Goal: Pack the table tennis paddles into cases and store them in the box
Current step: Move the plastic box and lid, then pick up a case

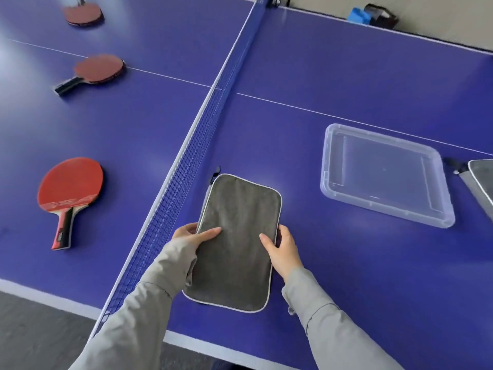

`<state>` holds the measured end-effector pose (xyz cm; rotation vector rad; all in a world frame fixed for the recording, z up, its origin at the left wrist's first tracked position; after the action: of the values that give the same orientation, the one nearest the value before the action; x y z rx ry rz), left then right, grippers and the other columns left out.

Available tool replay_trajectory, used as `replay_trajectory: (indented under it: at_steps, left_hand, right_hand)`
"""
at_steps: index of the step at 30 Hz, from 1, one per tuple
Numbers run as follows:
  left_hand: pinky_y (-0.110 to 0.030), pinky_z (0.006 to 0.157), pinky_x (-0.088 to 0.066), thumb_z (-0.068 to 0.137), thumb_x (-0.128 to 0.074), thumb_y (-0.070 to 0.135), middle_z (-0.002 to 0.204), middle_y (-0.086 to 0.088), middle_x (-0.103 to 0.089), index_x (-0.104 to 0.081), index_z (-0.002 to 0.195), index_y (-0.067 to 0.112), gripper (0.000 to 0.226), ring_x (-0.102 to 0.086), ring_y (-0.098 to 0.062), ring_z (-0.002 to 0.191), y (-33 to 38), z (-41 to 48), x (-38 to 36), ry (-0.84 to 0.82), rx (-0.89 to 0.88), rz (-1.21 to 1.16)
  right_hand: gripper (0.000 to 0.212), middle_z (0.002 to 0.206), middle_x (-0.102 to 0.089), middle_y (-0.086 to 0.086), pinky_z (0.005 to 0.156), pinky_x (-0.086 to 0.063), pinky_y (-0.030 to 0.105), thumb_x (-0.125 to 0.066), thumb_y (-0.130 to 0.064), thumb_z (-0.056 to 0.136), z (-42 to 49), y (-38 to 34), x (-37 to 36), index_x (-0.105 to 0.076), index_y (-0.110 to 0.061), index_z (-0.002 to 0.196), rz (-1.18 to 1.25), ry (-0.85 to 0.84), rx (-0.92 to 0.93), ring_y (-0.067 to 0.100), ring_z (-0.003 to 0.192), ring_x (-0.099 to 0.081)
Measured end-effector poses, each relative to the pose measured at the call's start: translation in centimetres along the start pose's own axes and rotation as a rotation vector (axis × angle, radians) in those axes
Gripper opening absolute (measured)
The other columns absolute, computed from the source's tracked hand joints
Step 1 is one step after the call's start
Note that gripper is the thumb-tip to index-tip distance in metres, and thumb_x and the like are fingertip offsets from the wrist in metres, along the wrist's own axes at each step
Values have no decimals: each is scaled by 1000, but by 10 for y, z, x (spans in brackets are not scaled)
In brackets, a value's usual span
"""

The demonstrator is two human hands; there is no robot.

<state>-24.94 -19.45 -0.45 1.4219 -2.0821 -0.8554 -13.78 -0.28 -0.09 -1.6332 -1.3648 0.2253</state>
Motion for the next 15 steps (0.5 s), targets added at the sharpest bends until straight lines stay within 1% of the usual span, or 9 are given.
replay_trajectory:
  at_steps: [2,3,6,7,9,11,12,13,15]
  left_hand:
    - [-28,52,-55,66,-82,24,80,-13,-75,-72,92,6,33,-72,-25,67,16,-11,-14,-109,-12,-15]
    - [-27,49,-54,67,-80,23,78,-12,-75,-71,91,6,30,-72,-24,65,24,-17,-22,-144,-30,-20]
    - [-30,52,-55,70,-79,23,80,-12,-74,-67,96,5,34,-71,-25,66,40,-30,-48,-165,-76,-83]
    - [-35,56,-57,69,-79,24,83,-14,-73,-66,97,4,36,-71,-27,67,43,-34,-59,-146,-75,-120]
    - [-46,72,-58,70,-79,23,95,-20,-70,-65,100,2,39,-69,-32,76,46,-44,-82,-122,-68,-214]
    - [-52,90,-51,73,-76,20,109,-25,-65,-58,115,-3,51,-64,-38,93,44,-57,-110,-127,-26,-331]
    - [-50,92,-49,74,-75,21,112,-25,-62,-54,122,-4,58,-62,-38,97,39,-65,-127,-140,5,-371]
    - [-44,86,-52,75,-74,22,109,-23,-62,-51,125,-4,61,-61,-36,94,33,-73,-144,-156,33,-397]
    - [-32,61,-58,82,-68,19,95,-14,-63,-52,124,0,49,-64,-28,77,20,-92,-180,-190,73,-468]
  right_hand:
    - [51,132,-47,1,99,-37,29,-60,-36,90,-2,-10,23,-42,-20,135,27,4,51,18,121,-45]
    - [51,132,-48,0,100,-39,31,-60,-36,90,-3,-16,37,-41,-22,135,45,10,79,17,119,-46]
    - [48,126,-53,-1,90,-44,26,-64,-34,88,-10,-25,80,-45,-26,132,144,68,170,11,106,-53]
    - [49,123,-55,-1,86,-44,21,-65,-33,87,-16,-24,94,-46,-26,131,210,113,184,8,102,-55]
    - [49,122,-56,-4,78,-42,16,-66,-37,85,-31,-12,120,-46,-31,129,387,219,157,0,100,-54]
    - [54,122,-57,-7,86,-45,24,-68,-46,80,-50,8,140,-45,-35,127,575,265,81,0,107,-55]
    - [61,123,-59,-6,92,-47,31,-69,-50,76,-58,19,149,-44,-33,129,680,249,47,6,110,-57]
    - [69,122,-61,-3,93,-49,36,-71,-52,71,-67,28,156,-44,-30,130,789,215,22,12,108,-59]
    - [72,115,-67,0,80,-53,34,-73,-51,65,-82,40,171,-46,-28,128,941,135,16,17,96,-65]
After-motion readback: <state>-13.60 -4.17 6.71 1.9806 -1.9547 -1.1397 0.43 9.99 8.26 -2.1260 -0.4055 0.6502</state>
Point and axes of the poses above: each hand's wrist, its own z-axis towards the middle knuckle, its own x-axis out of the back of the hand, y = z × x, the point moved 3 cm from there along z, towards the middle knuckle
